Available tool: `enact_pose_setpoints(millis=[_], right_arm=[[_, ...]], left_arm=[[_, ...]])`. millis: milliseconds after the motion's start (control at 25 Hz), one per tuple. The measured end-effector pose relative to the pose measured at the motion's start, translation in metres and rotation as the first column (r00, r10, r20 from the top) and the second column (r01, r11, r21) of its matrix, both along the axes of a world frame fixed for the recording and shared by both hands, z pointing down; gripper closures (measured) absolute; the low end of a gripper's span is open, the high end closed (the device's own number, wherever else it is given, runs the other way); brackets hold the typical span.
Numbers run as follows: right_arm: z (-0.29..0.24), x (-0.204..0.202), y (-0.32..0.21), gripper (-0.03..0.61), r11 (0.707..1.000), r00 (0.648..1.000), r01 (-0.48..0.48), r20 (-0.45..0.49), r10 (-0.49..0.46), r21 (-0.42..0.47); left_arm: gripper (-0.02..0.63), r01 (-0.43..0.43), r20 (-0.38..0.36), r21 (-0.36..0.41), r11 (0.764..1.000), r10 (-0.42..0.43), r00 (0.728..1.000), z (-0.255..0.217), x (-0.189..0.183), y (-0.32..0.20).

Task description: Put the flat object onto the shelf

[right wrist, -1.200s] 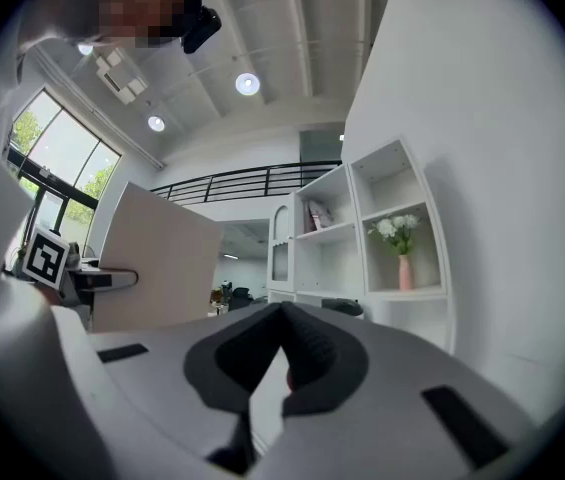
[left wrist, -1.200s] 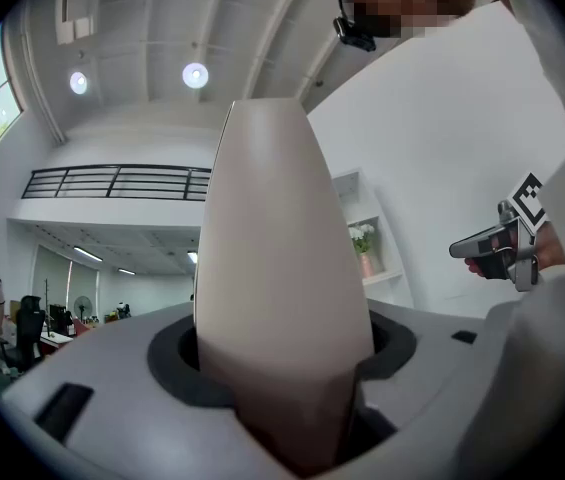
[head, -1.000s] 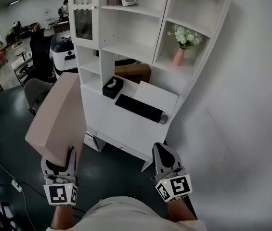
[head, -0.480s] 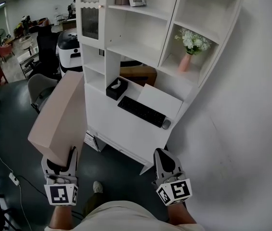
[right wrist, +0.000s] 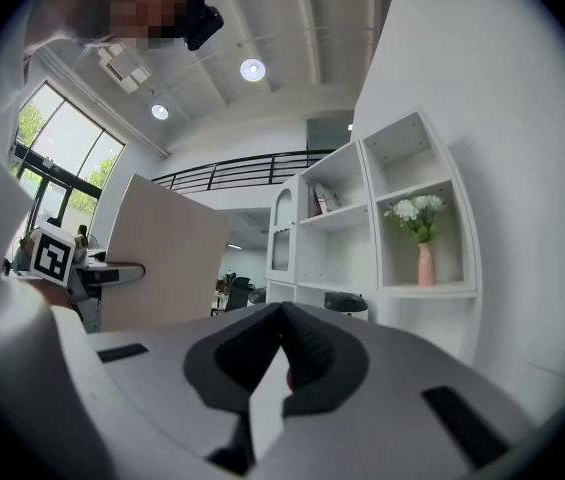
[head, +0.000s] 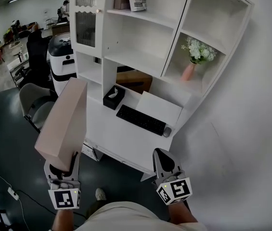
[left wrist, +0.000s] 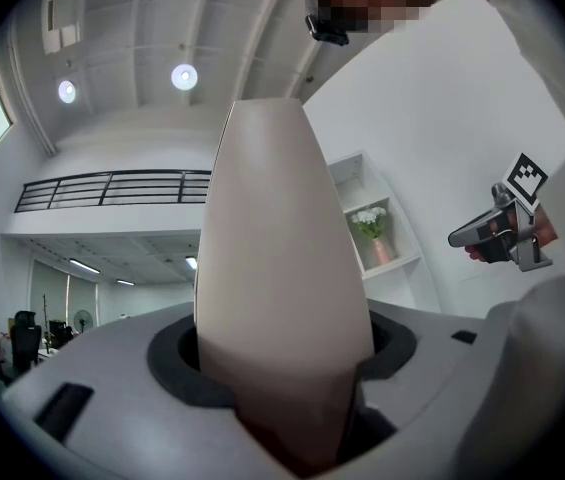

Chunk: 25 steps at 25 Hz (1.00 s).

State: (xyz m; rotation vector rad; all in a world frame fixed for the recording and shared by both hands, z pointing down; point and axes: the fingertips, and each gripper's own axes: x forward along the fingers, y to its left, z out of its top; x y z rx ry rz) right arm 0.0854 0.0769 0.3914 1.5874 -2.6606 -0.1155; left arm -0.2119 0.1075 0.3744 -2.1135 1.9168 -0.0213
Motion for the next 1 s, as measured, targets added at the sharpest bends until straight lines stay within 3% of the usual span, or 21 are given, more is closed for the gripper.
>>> enact_pose_setpoints(millis=[440,1000], right_arm=[[-0.005,-0.045,-0.067,0.575,0.995,0.995,-0.100,-0.015,0.100,0.007],[-0.017,-0.095,-0.109,0.575,0.988,0.988,-0.151,-0.033,0.152,0.030]], left_arm=[[0.324,-0.099,-0.029,-0.019,0.995,0.099,0.995,0.007,-0.048,-0.094],[0.324,-0.177,-0.051,-0.040,0.983,0.175,0.983,0.016,-0.089,-0.150]])
